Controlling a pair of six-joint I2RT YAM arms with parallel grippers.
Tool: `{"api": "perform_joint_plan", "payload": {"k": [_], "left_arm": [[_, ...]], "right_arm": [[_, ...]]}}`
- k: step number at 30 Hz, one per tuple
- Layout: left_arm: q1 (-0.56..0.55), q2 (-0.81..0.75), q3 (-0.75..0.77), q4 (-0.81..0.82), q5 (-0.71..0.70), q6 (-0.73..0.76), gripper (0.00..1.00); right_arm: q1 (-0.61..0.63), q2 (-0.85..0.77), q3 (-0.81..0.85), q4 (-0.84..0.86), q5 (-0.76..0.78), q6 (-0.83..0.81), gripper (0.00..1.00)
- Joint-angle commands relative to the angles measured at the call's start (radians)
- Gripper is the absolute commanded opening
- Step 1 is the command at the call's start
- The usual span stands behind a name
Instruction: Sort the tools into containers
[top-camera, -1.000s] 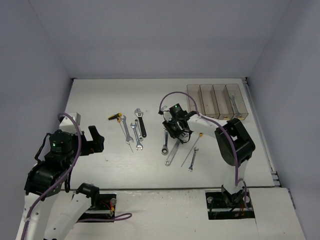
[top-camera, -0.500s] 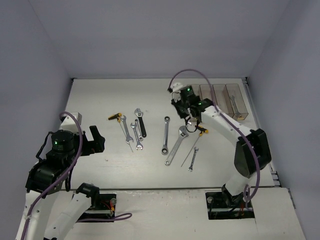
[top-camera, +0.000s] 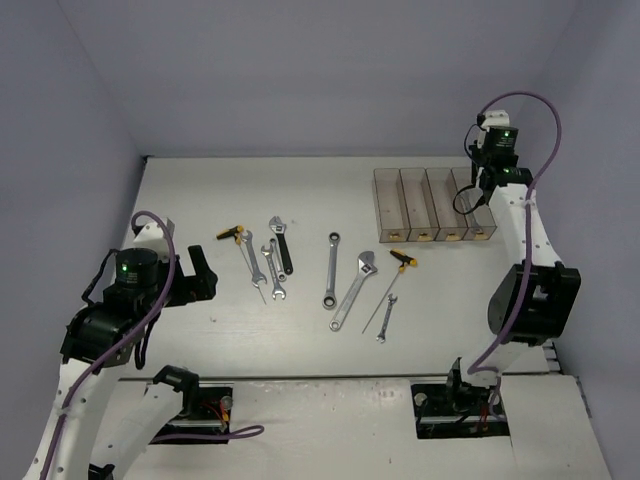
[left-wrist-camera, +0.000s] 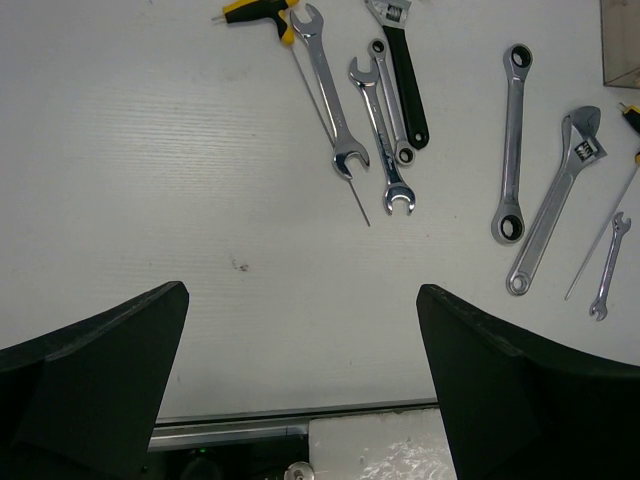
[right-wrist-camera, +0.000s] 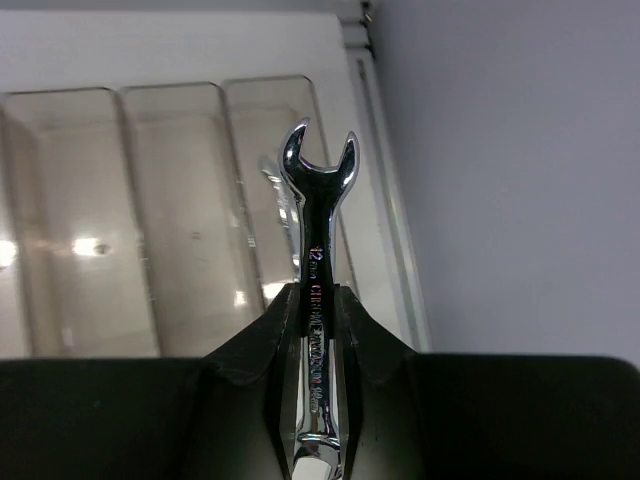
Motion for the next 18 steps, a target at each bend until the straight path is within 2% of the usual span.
{"api": "perform_joint_plan", "payload": {"k": [1, 9, 18], "left_arm": [[-0.005, 0.035, 0.035, 0.028, 0.058, -0.021, 0.97], [-0.005, 0.077, 0.015, 0.028, 0.101, -0.029, 0.97], [-0.005, 0.166, 0.023, 0.033, 0.061, -0.003, 0.97]], "right_arm": [[-0.038, 0.106, 0.074, 0.098, 0.117, -0.018, 0.0], [-0.091, 0.353, 0.234, 0.112, 0.083, -0.067, 0.0], [-0.095, 0.499, 0.237, 0.111, 0.002, -0.067, 0.0]]}}
